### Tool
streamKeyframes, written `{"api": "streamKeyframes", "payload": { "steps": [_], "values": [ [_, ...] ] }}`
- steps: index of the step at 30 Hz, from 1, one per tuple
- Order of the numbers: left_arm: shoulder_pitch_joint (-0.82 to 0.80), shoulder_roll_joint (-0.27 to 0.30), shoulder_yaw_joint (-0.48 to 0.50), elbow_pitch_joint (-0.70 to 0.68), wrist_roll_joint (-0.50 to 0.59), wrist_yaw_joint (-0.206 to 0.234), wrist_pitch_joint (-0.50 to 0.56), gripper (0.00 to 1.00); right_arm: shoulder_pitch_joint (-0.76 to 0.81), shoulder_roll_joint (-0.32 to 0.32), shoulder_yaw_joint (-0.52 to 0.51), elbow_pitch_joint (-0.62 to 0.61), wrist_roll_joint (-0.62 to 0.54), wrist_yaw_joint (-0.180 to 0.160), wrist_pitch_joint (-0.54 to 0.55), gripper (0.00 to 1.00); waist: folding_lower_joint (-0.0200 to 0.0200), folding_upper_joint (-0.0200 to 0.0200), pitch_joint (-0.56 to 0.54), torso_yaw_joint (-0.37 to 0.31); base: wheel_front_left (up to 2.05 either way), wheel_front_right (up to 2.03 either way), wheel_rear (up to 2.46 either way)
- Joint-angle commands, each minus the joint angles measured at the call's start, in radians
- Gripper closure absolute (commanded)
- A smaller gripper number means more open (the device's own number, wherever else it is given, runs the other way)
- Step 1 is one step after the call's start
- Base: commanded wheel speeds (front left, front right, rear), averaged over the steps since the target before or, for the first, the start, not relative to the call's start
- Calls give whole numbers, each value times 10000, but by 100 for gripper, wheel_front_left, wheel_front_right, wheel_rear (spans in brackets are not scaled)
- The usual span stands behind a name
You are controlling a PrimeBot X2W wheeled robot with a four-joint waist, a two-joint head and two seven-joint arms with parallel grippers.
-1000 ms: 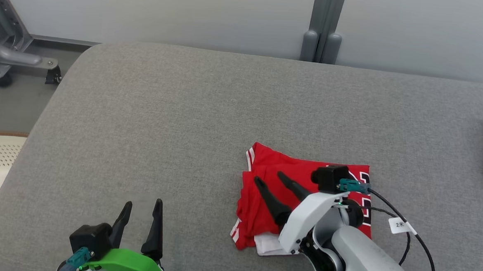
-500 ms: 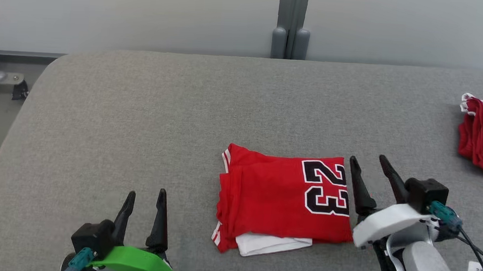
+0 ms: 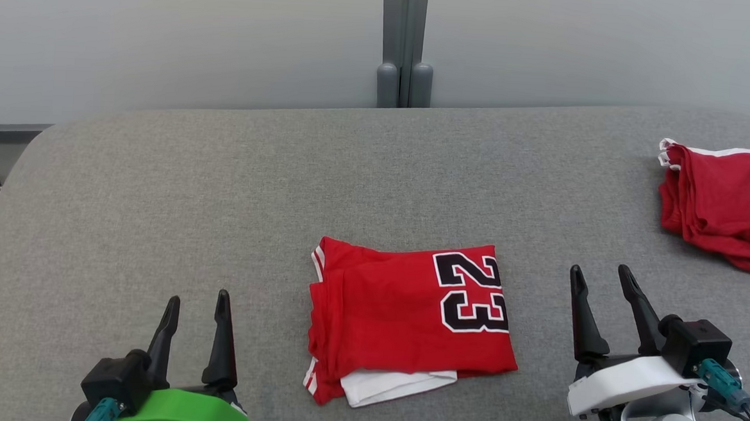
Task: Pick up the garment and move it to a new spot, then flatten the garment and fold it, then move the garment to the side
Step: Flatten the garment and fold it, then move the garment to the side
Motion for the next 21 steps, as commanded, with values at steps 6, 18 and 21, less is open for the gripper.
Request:
{"api": "streamKeyframes", "payload": {
  "steps": [6, 18, 21],
  "values": [
    [328, -224, 435, -75, 432, -244, -28, 0, 188, -12, 5, 19, 164, -4, -72, 0, 0, 0, -110, -72, 0, 0, 0],
    [386, -488, 777, 85, 856, -576, -30, 0, 10, -13, -159, 281, -13, -4, 166, 0, 0, 0, -45, 83, 0, 0, 0],
    [359, -533, 811, 125, 931, -630, -29, 0, -160, -11, -189, 386, -134, -4, 385, 0, 0, 0, -22, 150, 0, 0, 0]
  ]
}}
